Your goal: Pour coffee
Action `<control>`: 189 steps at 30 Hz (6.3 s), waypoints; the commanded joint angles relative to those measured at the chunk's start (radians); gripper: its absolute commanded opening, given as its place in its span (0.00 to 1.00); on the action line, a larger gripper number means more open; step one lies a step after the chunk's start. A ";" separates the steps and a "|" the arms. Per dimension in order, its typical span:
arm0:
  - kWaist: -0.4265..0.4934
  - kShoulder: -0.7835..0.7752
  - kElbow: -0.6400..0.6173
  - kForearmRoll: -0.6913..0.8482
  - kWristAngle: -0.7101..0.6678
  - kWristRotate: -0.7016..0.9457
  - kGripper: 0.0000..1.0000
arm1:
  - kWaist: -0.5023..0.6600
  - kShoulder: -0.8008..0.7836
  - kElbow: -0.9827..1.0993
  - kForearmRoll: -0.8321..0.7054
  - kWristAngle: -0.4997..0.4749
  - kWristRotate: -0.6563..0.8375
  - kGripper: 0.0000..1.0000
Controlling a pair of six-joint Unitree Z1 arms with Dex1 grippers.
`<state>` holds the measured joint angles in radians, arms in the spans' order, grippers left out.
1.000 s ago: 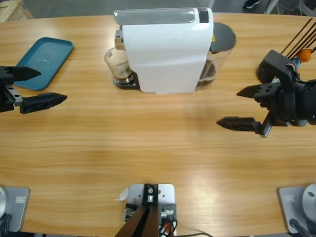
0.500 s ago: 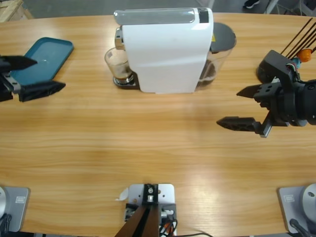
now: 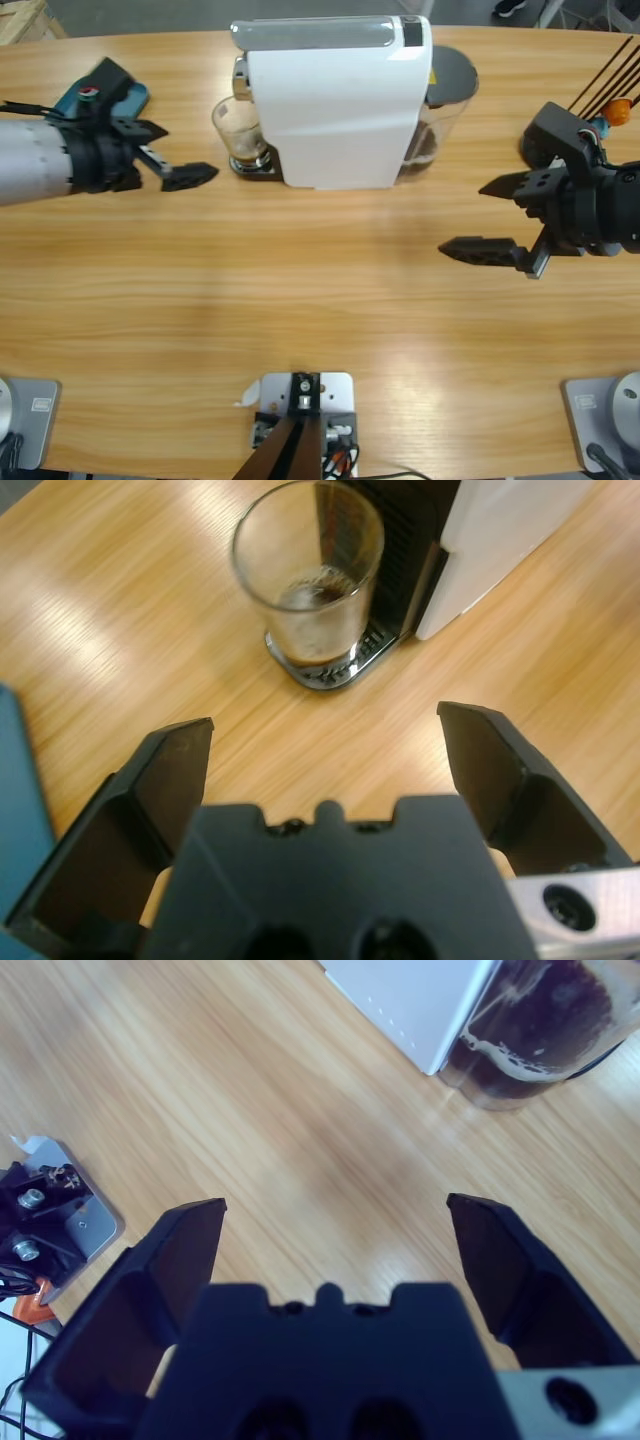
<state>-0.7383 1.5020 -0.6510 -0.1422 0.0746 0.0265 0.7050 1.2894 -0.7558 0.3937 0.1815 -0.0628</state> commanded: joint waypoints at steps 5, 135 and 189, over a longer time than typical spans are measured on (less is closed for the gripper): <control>-0.009 0.288 0.122 -0.415 -0.022 0.024 0.99 | 0.008 0.050 0.014 0.001 -0.009 0.013 1.00; 0.335 0.524 0.091 -0.833 -0.674 -0.063 0.39 | 0.008 0.137 -0.025 0.017 -0.007 0.014 1.00; 0.848 0.366 0.186 -0.795 -0.188 -0.068 0.39 | 0.008 0.137 -0.020 0.010 0.019 0.014 1.00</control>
<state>0.0560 1.7586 -0.3978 -0.9175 -0.1025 -0.0272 0.7059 1.3971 -0.7848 0.3981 0.1854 -0.0627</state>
